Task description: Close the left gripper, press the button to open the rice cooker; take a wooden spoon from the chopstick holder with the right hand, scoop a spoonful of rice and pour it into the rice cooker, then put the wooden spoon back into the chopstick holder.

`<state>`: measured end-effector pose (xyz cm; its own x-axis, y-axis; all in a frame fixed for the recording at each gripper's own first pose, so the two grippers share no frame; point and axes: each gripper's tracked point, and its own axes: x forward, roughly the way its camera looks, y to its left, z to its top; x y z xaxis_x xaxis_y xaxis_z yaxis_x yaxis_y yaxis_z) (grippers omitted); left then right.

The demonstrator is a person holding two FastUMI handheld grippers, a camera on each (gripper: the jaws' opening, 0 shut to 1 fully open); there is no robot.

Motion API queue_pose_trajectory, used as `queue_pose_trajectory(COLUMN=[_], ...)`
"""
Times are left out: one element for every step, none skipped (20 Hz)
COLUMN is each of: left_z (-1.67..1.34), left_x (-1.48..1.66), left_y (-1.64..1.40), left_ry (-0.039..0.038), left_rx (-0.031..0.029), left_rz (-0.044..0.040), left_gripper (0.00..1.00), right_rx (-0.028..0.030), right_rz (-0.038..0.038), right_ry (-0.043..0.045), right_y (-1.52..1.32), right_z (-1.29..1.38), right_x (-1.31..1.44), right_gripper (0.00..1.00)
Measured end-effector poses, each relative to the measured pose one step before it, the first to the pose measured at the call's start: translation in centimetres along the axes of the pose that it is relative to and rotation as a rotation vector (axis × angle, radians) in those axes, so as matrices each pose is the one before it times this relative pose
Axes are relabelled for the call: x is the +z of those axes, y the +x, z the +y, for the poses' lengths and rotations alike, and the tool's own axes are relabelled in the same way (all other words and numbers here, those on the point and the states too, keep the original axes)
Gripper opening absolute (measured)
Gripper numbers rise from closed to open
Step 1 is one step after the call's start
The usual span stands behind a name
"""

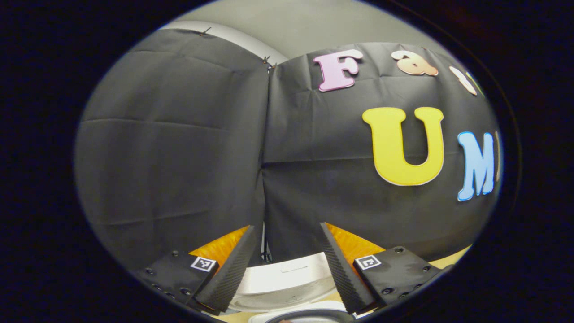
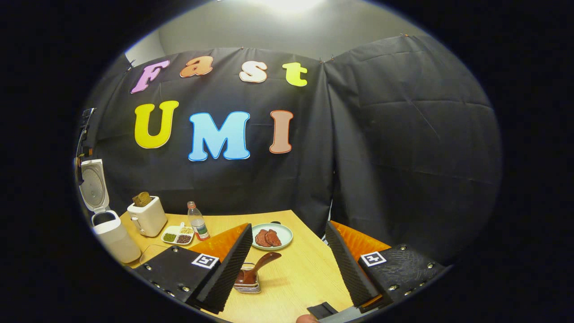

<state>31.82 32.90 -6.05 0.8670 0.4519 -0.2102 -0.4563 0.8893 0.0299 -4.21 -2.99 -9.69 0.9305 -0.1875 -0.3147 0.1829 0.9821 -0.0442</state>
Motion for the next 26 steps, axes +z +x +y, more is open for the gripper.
queue_pose_trajectory(left_z=[-0.038,-0.037,0.001,0.163,-0.224,-0.133,0.082,0.013,-0.058,-0.186,-0.262,-0.397,-0.663,-0.318,-0.222,-0.238,-0.276,-0.399,-0.310,-0.236,-0.299,-0.410,-0.283,-0.191,-0.569,-0.471], left_x=[-0.532,-0.810,-0.808,0.203,-0.136,0.134,0.062,-0.031,-0.284,-0.019,-0.247,-0.374,-0.129,-0.098,-0.427,-0.274,-0.296,-0.219,-0.445,-0.352,-0.437,-0.651,-0.389,-0.382,-0.430,-0.621], left_y=[0.542,0.897,0.424,0.514,-0.526,-0.372,-0.099,-0.149,-0.195,-0.261,-0.488,-0.886,-1.251,-0.817,-0.533,-0.706,-0.488,-0.632,-0.761,-0.660,-0.585,-0.547,-0.564,-0.595,-0.485,-0.441], left_ry=[-0.00218,-0.00404,-0.00470,0.00994,-0.00936,0.00853,0.00324,-0.00075,-0.00440,-0.00258,-0.00287,-0.00319,-0.00057,0.00172,-0.00121,0.00018,-0.00278,-0.00007,0.00095,-0.00021,0.00017,0.00107,0.00535,0.00954,0.01086,0.01020], left_rx=[0.00256,-0.00125,0.00171,0.00029,-0.00566,-0.00132,-0.00019,-0.00266,-0.00013,0.00028,-0.00006,0.00054,0.00029,-0.00110,-0.00047,-0.00104,-0.00029,-0.00079,-0.00123,-0.00218,-0.00223,-0.00486,-0.00362,-0.00531,-0.00541,-0.00668], left_rz=[0.02080,0.02998,0.03044,-0.02319,0.01533,-0.00051,0.00709,0.00647,0.00989,0.00740,0.00691,0.00454,0.00422,0.00410,0.00436,0.00466,0.00447,0.00644,0.00546,0.00454,0.00605,0.00656,0.00727,0.00431,0.00617,0.00884], left_gripper=[0.99,0.99,0.99,0.96,0.96,0.96,0.98,0.98,0.98,0.98,0.99,0.98,0.98,0.98,0.98,0.98,0.98,0.98,0.98,0.98,0.98,0.98,0.98,0.98,0.98,0.98], right_rx=[0.00097,0.00298,0.00445,0.00506,0.00448,0.00580,0.00927,0.01220,0.01375,0.01181,0.01325,0.01208,0.01107,0.00987,0.00868,0.00668,0.00651,0.00697,0.00750,0.00879,0.00774,0.00839,0.00403,0.00308,0.00110,0.00407], right_rz=[-0.00027,0.00011,0.00036,0.00072,-0.00048,-0.00084,0.00130,-0.00109,-0.00194,-0.00057,-0.00010,-0.00598,-0.00358,-0.00079,-0.00122,0.00018,-0.00177,-0.00173,0.00045,0.00378,0.00299,0.00202,0.00147,0.00141,0.00080,-0.00084], right_ry=[0.00089,0.00252,0.00052,-0.00389,-0.00780,-0.00930,-0.00761,-0.00386,-0.00108,0.00334,0.00873,0.01011,0.00781,0.00391,0.00065,-0.00161,-0.00086,-0.00007,0.00113,0.00674,0.00954,0.01108,0.00482,0.00063,-0.00037,0.00175], right_y=[0.036,-0.003,0.094,0.067,0.043,0.096,0.207,0.126,0.065,0.179,0.138,0.172,0.167,0.222,0.189,0.166,0.203,0.105,0.073,0.108,0.006,0.027,0.117,0.007,0.003,-0.008], right_z=[-0.076,0.107,0.061,0.097,0.025,0.080,0.125,0.227,0.113,0.096,-0.008,0.051,-0.175,-0.169,-0.279,-0.251,-0.327,-0.223,-0.221,-0.199,-0.122,-0.174,-0.325,-0.351,-0.301,-0.233], right_x=[0.082,0.079,0.004,0.053,-0.087,-0.015,-0.118,0.032,0.059,0.040,0.118,0.271,0.216,0.059,0.005,0.100,0.045,0.153,-0.057,-0.112,-0.022,-0.047,-0.129,-0.128,-0.075,-0.003], right_gripper=[0.99,0.99,0.99,0.99,0.99,0.99,0.99,0.99,0.99,0.99,0.99,0.99,0.99,0.99,0.99,0.99,0.99,0.99,0.99,0.99,0.99,0.99,0.99,0.99,0.99,0.99])
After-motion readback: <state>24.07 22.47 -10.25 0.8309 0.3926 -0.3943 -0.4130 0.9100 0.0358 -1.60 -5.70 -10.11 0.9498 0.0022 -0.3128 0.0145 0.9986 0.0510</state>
